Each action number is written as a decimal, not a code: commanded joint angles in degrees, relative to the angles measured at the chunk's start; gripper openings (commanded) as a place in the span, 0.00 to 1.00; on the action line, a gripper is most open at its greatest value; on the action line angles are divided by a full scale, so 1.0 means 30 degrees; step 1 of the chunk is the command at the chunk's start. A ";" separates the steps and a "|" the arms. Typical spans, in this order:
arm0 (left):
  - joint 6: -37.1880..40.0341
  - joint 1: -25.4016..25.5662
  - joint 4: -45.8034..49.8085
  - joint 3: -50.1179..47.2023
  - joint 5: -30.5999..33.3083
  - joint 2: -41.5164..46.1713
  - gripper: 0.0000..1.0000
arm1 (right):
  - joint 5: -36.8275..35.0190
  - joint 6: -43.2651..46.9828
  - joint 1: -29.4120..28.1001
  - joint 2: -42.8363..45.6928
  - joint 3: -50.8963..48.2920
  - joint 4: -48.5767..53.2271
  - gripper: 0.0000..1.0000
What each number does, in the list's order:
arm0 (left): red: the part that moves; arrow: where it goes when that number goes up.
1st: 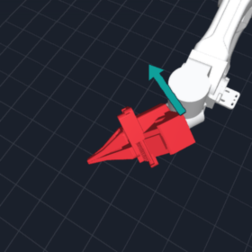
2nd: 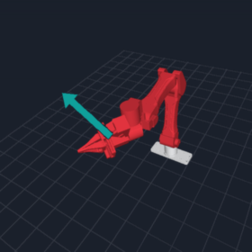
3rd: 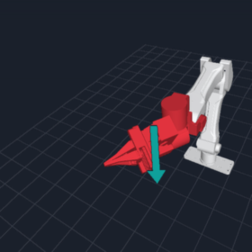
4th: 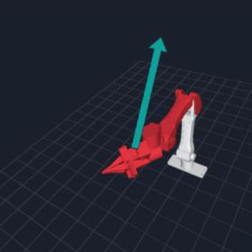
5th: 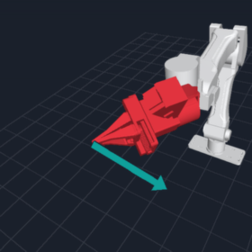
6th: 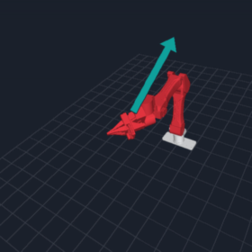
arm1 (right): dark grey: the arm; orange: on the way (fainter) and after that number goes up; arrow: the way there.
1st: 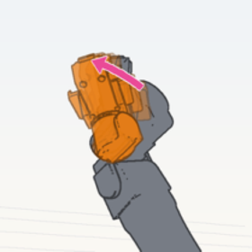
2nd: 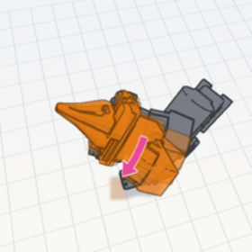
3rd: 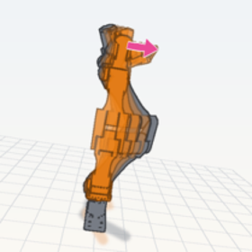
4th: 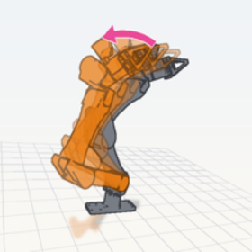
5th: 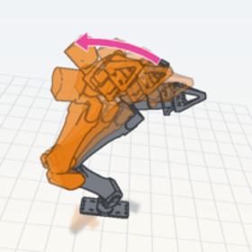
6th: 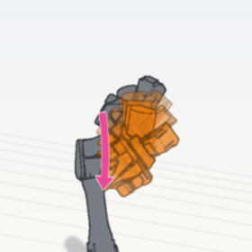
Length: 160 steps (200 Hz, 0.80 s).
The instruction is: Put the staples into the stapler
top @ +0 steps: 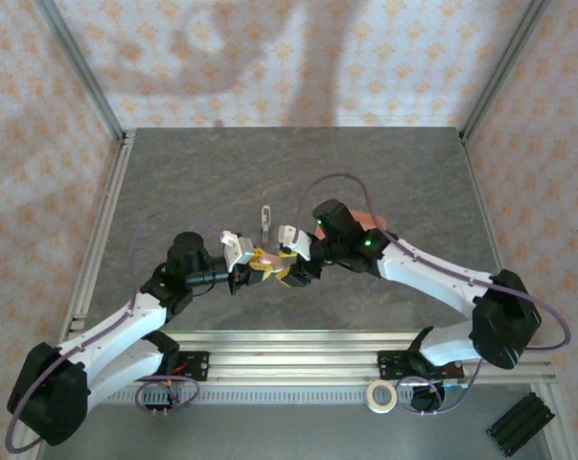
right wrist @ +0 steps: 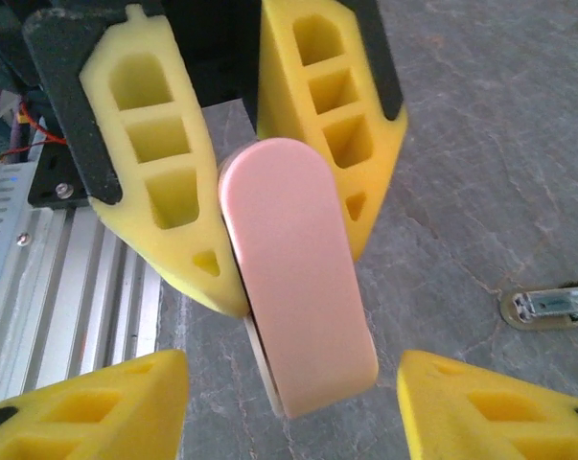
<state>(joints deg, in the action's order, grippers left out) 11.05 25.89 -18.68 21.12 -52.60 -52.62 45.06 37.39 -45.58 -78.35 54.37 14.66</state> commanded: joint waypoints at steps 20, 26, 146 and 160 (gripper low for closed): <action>0.0397 0.0217 -0.1165 -0.0244 -0.1054 0.0123 0.00 | 0.1245 0.1484 -0.0069 -0.0827 0.1015 0.0942 0.40; 0.0305 0.0218 -0.1292 -0.0274 -0.1100 0.0054 0.00 | 0.1365 0.1483 -0.0069 -0.0875 0.1034 0.0777 0.39; -0.2444 0.0218 -0.1403 -0.0802 0.2863 0.1523 0.51 | 0.0036 0.1478 0.0224 0.0440 -0.0823 -0.0872 0.03; -0.2639 0.0221 -0.0908 -0.0774 0.2744 0.1737 0.52 | -0.0251 0.1236 0.0231 0.0756 -0.1305 -0.1421 0.03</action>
<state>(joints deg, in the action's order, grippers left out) 6.04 26.61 -20.67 19.03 -48.51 -49.12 46.19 42.39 -45.15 -78.76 52.90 13.52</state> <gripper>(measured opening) 0.515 0.124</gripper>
